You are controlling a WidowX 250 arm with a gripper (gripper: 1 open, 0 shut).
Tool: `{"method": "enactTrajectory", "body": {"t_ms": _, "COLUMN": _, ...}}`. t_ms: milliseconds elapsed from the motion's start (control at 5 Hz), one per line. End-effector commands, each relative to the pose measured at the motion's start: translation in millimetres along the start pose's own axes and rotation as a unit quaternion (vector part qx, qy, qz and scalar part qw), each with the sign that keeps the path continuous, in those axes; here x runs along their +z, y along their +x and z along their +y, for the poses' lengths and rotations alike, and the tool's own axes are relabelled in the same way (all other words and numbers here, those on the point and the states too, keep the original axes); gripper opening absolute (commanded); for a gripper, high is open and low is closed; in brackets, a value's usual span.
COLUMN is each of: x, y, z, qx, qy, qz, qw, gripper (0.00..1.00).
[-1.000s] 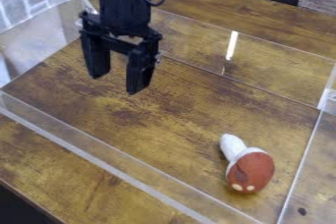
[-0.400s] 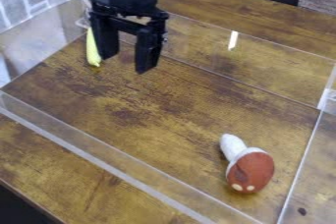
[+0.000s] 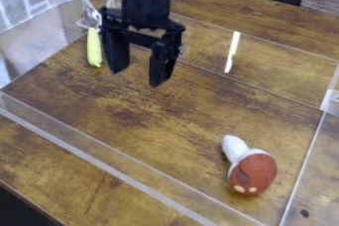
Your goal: Move the green spoon to the right
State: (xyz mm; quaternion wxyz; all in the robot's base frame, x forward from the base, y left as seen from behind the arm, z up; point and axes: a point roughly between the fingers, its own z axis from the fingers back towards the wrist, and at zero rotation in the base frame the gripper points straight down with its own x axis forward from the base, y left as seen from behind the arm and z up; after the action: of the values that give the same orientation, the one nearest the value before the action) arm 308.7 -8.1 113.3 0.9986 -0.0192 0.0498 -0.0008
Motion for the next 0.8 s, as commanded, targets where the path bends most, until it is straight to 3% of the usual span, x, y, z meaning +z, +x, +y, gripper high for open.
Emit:
{"method": "enactTrajectory", "body": {"t_ms": 0, "x": 33.3, "y": -16.4, "z": -3.2, "qx": 0.028, "qy": -0.002, "qz": -0.047, "qw": 0.9985, "gripper": 1.00}}
{"method": "enactTrajectory", "body": {"t_ms": 200, "x": 35.3, "y": -25.9, "z": -4.2, "qx": 0.046, "qy": -0.005, "qz": -0.055, "qw": 0.9975, "gripper": 1.00}}
{"method": "enactTrajectory", "body": {"t_ms": 600, "x": 37.7, "y": -7.1, "z": 19.2, "qx": 0.037, "qy": 0.000, "qz": -0.067, "qw": 0.9971, "gripper": 1.00}}
